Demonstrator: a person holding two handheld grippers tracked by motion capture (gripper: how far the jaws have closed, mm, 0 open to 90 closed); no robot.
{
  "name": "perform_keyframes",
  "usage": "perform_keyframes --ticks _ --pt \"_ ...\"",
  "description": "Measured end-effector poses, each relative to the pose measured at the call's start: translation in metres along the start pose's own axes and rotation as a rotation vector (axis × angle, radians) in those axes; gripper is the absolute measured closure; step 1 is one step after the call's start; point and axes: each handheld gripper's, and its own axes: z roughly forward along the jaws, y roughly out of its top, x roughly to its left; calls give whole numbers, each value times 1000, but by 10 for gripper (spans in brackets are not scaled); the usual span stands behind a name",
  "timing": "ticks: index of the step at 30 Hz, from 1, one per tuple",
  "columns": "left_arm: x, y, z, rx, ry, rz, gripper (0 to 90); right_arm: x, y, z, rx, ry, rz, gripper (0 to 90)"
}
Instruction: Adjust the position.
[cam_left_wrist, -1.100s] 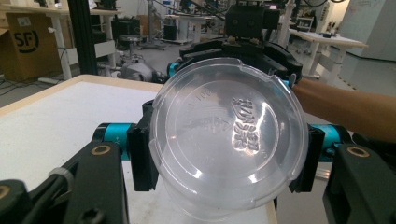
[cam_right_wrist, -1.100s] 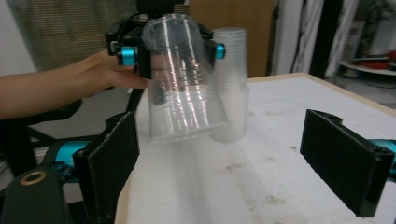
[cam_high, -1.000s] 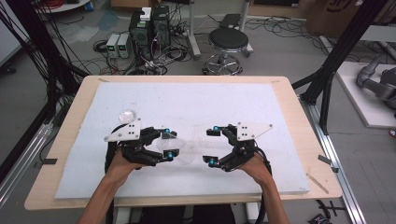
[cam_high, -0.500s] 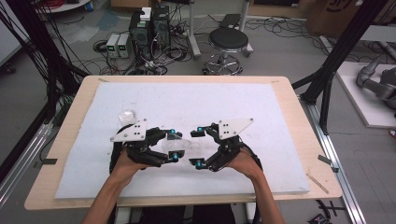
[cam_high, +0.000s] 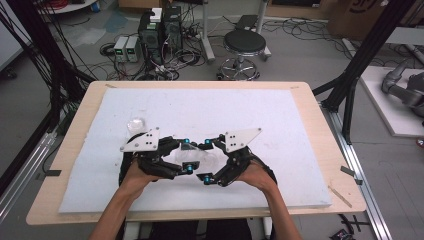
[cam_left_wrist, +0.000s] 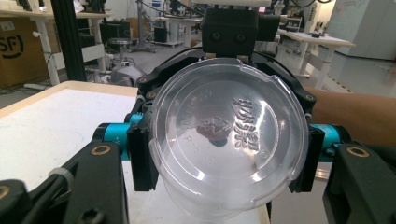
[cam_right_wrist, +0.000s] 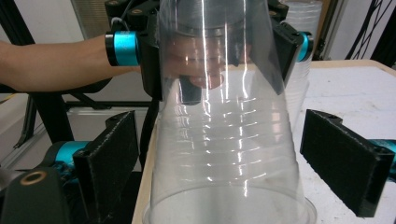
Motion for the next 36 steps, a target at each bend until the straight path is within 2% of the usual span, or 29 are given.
perform_keyframes --ticks 2,3,4,9,14,15,16,17,18,19,24,25,26,27,28,29,30,31,32,33,35,36 --pt "0 0 -1 -1 2 2 406 0 0 1 4 -2 -4 122" --pt "0 0 -1 -2 2 2 406 0 0 1 7 -1 -6 191" --pt "0 0 -2 -2 0 1 407 1 1 1 18 -10 -34 289" --pt "0 0 -3 3 2 3 409 2 2 2 26 -19 -53 339" --pt "0 -1 -4 4 3 15 393 2 2 2 25 -16 -51 359" --pt "0 0 -4 5 23 23 347 2 2 2 27 -15 -51 359" --pt "0 0 -4 5 23 23 238 2 2 2 33 -14 -51 359" --pt "-1 0 -3 17 45 23 238 2 2 2 33 -14 -51 359" --pt "-1 1 -3 28 60 17 122 2 2 2 32 -21 -48 359" --pt "-1 1 -4 35 68 13 67 2 1 2 37 -21 -42 359" --pt "-1 3 -11 73 87 22 66 1 1 0 43 -28 -38 355" --pt "-5 6 -14 118 125 56 66 0 1 -1 57 -33 -35 354" --pt "-5 6 -14 118 125 56 66 0 1 -1 57 -33 -35 354" --pt "-8 11 -18 198 153 99 69 0 1 -2 84 -38 -34 354" --pt "-8 11 -18 198 153 99 83 1 2 -4 104 -35 -27 354" --pt "-9 19 -21 298 148 108 91 1 3 -5 128 -38 -32 354" --pt "-9 19 -21 298 148 108 97 1 3 -5 128 -38 -32 354" --pt "-9 26 -21 412 154 108 107 2 7 -8 183 -37 -30 354" --pt "-9 26 -21 412 154 108 108 2 7 -8 183 -37 -30 354" --pt "-7 32 -20 518 139 90 109 3 13 -9 251 -32 -45 354" --pt "-5 36 -18 616 122 72 112 5 20 -9 324 -27 -58 354" --pt "-5 36 -18 616 122 72 113 5 20 -9 324 -27 -58 354"
